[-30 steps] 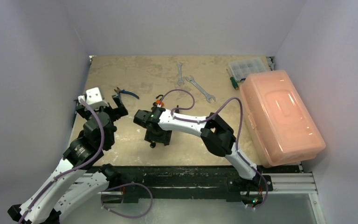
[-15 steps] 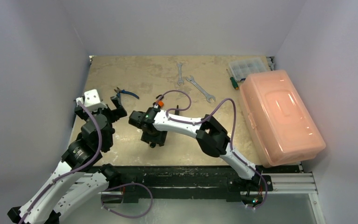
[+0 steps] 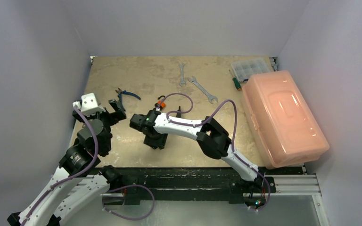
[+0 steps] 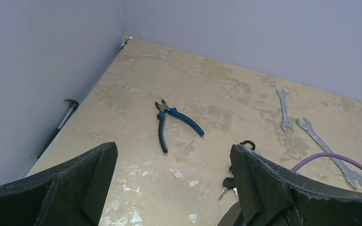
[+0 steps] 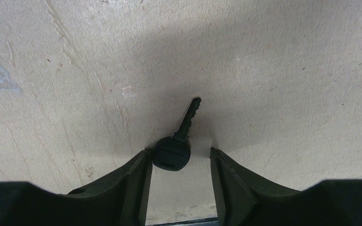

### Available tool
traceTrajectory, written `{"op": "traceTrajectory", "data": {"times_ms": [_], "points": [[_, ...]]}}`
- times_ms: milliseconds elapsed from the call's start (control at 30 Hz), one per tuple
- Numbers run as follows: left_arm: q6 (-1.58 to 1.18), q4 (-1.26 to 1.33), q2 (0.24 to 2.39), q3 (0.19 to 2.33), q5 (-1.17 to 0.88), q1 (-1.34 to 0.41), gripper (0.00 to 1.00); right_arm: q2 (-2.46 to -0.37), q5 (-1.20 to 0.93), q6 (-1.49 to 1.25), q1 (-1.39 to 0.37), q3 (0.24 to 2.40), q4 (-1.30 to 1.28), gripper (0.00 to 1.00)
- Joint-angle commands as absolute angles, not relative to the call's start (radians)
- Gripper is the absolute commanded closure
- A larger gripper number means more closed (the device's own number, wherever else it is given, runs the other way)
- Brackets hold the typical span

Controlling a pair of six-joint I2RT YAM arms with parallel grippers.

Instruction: Unlock with the key

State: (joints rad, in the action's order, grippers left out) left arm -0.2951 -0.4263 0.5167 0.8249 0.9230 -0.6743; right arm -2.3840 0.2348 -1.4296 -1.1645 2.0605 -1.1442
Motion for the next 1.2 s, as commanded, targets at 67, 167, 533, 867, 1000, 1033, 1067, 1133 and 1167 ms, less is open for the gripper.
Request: {"op": "traceTrajectory", "data": {"times_ms": [67,167,533,867,1000,1033,1067,1133,1167], "points": [[-0.275,-0.383,0.499,0.819,0.915,-0.67,0.04,-2.423,0.229,-1.462,-1.167,2.083,-1.191,0.45],[-0.275,-0.383,0.5,0.819,0.911,-0.669,0.04,-2.414,0.251,-1.459,-1.164,2.082,-1.183,0.37],[-0.271,-0.384,0.498,0.817,0.912,-0.675,0.04,-2.417,0.26,-1.45,-1.161,2.059,-1.149,0.37],[-0.267,-0.388,0.503,0.815,0.917,-0.684,0.05,-2.418,0.278,-1.425,-1.16,2.034,-1.094,0.5],[-0.264,-0.389,0.503,0.815,0.922,-0.688,0.06,-2.381,0.298,-1.402,-1.156,1.966,-1.008,0.55],[-0.264,-0.389,0.503,0.814,0.924,-0.688,0.06,-2.378,0.3,-1.395,-1.155,1.956,-0.997,0.58],[-0.264,-0.39,0.504,0.813,0.926,-0.688,0.06,-2.376,0.301,-1.389,-1.153,1.954,-0.993,0.62],[-0.262,-0.391,0.506,0.814,0.928,-0.691,0.06,-2.38,0.298,-1.376,-1.151,1.956,-0.99,0.68],[-0.262,-0.391,0.508,0.813,0.929,-0.69,0.06,-2.38,0.297,-1.371,-1.149,1.955,-0.986,0.71]]}}
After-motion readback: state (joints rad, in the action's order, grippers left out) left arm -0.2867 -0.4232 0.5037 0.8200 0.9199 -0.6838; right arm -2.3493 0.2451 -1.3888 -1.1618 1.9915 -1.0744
